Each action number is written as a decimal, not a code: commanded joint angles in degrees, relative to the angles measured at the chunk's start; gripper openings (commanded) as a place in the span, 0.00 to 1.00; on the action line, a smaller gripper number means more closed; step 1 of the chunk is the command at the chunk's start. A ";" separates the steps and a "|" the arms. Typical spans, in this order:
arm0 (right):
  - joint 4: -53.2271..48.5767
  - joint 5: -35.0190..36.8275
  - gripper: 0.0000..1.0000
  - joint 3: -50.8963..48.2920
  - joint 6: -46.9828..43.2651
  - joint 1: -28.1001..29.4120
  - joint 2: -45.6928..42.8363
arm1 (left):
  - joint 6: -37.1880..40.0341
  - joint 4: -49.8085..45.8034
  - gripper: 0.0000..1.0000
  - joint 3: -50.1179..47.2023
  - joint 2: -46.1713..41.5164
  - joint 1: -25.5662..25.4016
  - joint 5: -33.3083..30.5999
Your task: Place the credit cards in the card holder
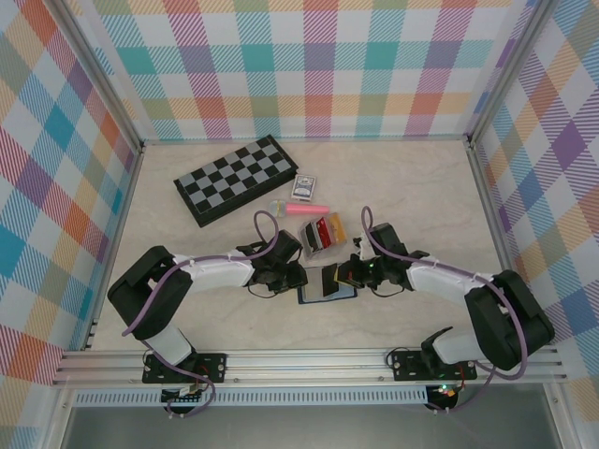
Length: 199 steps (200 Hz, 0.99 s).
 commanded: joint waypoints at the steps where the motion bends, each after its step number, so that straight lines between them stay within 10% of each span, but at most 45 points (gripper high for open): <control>1: 0.66 0.04 0.01 -0.84 0.60 -0.06 1.30 | 0.24 0.64 0.27 -0.25 1.70 -1.23 0.37; 199: 5.79 -5.19 0.01 -1.84 0.09 -0.29 2.54 | 0.24 0.12 0.26 0.33 1.96 -1.42 0.50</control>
